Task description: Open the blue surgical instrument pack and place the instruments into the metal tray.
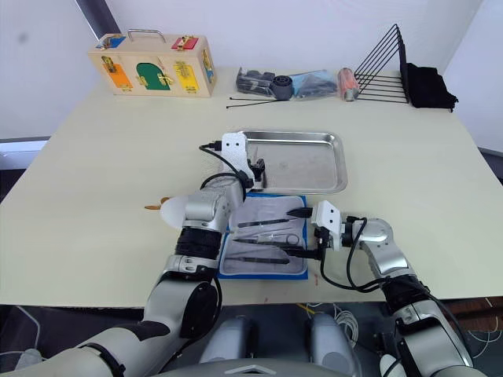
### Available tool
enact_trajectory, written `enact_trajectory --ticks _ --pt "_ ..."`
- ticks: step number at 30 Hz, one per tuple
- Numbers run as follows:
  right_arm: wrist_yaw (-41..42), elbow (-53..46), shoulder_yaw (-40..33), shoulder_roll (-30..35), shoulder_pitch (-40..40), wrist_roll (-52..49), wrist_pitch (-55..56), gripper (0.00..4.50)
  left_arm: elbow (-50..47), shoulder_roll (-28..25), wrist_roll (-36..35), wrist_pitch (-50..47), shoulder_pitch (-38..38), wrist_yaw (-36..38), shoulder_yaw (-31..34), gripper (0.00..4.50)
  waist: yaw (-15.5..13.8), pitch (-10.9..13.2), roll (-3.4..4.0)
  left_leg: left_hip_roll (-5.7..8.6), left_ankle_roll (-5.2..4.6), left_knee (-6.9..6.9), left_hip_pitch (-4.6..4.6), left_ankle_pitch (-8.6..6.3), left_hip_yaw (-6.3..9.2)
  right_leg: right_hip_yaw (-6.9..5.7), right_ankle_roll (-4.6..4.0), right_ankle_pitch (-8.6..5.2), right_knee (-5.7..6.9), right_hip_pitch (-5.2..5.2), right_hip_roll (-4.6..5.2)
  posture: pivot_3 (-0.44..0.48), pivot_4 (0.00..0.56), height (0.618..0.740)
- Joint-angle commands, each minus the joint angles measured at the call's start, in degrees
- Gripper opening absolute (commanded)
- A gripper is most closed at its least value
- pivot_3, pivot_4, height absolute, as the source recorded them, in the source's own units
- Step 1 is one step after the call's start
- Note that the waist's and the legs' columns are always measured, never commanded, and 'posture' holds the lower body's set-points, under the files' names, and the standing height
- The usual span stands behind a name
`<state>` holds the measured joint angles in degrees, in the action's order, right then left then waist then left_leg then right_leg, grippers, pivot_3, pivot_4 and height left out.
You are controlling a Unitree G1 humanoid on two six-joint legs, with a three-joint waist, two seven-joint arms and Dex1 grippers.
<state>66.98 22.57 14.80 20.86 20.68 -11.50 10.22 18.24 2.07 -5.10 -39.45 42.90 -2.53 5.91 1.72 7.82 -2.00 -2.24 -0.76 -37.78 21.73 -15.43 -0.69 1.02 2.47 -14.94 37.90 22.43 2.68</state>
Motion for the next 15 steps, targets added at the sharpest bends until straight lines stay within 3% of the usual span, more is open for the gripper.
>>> enact_trajectory --ticks 1,6,11,15 --pt "-0.95 3.99 1.88 1.00 -2.94 3.65 -2.38 4.50 -4.12 -0.71 -1.31 -0.71 1.52 2.96 -1.51 2.84 -0.01 0.00 0.00 0.00 0.00 0.00 0.00 0.00 0.00 0.00 0.00 0.00 0.00 0.00 0.00 0.000 0.150 0.740" --pt "-1.01 4.08 1.90 0.84 -2.89 3.65 -2.36 4.50 -7.84 -3.49 -3.34 1.22 1.19 9.18 -2.24 2.84 0.00 0.01 0.00 0.00 0.00 0.00 0.00 0.00 0.00 0.00 0.00 0.00 0.00 0.00 0.00 0.000 0.150 0.740" --pt "-0.88 4.29 2.01 0.79 -2.66 3.71 -2.34 4.50 -11.06 -8.54 -9.11 8.87 -0.68 23.20 -1.41 2.84 0.00 0.02 0.02 0.00 0.02 0.01 0.00 0.01 -0.01 0.00 0.00 0.00 -0.01 0.00 0.00 0.000 0.150 0.740" --pt "-0.65 4.37 2.03 0.76 -2.54 3.59 -2.41 4.50 -13.31 -15.21 -13.02 9.09 -2.90 35.30 -2.49 2.84 0.10 0.04 0.07 -0.01 0.02 0.01 -0.01 0.01 -0.04 0.01 -0.01 0.00 -0.01 0.00 0.00 0.000 0.150 0.740"
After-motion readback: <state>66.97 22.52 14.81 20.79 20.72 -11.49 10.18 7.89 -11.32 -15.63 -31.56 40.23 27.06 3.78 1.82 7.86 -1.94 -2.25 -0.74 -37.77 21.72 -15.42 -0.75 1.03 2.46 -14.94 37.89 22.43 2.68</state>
